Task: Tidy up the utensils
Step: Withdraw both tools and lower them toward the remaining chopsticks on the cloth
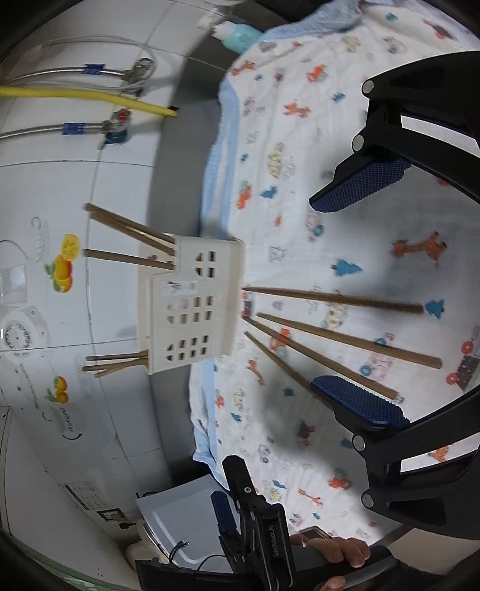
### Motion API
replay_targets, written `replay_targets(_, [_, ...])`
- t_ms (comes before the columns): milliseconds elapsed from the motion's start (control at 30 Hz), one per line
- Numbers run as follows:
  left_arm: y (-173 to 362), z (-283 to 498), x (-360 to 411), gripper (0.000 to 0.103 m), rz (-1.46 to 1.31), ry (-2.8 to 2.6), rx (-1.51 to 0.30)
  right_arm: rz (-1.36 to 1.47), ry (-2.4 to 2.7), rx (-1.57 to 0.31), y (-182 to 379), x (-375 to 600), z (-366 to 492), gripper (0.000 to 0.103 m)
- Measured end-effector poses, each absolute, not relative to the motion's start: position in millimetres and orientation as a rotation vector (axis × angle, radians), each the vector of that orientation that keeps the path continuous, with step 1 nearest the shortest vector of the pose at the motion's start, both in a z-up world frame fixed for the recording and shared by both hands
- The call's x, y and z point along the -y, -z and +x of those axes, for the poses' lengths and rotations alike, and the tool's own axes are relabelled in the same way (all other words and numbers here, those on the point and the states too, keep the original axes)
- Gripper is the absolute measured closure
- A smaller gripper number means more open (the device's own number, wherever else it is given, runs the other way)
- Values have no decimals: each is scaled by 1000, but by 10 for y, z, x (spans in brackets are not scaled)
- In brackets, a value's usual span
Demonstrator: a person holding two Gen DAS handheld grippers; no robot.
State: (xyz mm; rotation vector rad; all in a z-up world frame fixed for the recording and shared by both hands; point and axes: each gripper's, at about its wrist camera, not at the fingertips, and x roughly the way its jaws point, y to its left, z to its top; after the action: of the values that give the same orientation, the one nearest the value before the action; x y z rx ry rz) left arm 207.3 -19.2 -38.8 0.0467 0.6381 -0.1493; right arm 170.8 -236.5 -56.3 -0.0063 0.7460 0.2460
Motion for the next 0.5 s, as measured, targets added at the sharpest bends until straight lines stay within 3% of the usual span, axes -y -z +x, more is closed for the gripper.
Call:
replay_targets(367, [699,2005,174,6,21,147,-695,23,-257,-836,998,2327,1717,40])
replay_targets(500, [778,1997,173,6,20,145,-710,17,-258,-856,1092,2288,1746,42])
